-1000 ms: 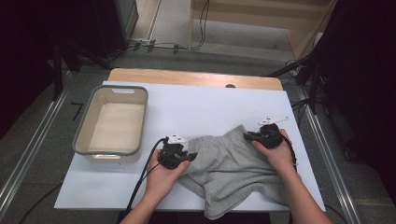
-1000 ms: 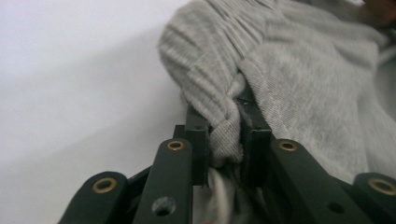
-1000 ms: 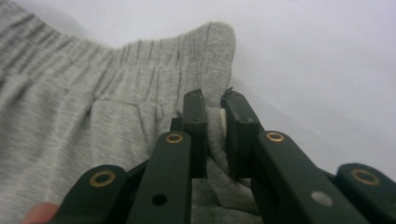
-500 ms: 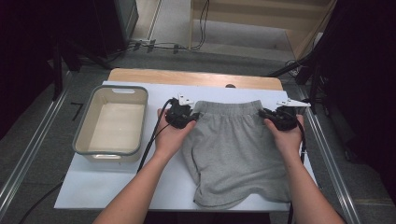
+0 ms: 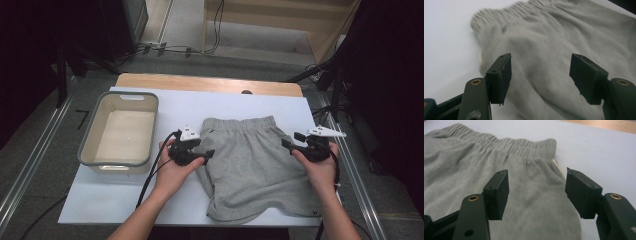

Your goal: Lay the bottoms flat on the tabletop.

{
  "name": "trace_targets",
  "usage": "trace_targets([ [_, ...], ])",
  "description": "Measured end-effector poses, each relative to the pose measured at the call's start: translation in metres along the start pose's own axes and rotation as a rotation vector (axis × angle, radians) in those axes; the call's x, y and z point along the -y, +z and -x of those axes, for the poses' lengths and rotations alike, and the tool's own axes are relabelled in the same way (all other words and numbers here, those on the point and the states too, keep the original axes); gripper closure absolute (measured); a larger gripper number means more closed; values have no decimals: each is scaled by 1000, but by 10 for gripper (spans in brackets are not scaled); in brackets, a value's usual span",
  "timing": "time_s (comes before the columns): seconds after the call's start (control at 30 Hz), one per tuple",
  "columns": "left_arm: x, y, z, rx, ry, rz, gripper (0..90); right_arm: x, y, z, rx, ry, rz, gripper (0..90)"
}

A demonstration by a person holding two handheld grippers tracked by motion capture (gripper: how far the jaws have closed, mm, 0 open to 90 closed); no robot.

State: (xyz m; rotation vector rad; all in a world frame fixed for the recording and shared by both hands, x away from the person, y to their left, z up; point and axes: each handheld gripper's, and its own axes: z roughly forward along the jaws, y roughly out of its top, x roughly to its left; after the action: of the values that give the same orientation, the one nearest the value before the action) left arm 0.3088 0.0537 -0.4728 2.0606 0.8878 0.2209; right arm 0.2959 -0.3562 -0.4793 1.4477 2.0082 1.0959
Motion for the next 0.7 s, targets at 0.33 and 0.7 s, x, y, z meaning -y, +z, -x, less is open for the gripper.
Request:
trace_targets([
  [0.33,56,-19,25,57,-23,-47,349,59,-49,10,56,6,-42,398],
  [0.7,68,-9,55,35,25,-97,434,107,-72,-4,85,104,-143,444],
])
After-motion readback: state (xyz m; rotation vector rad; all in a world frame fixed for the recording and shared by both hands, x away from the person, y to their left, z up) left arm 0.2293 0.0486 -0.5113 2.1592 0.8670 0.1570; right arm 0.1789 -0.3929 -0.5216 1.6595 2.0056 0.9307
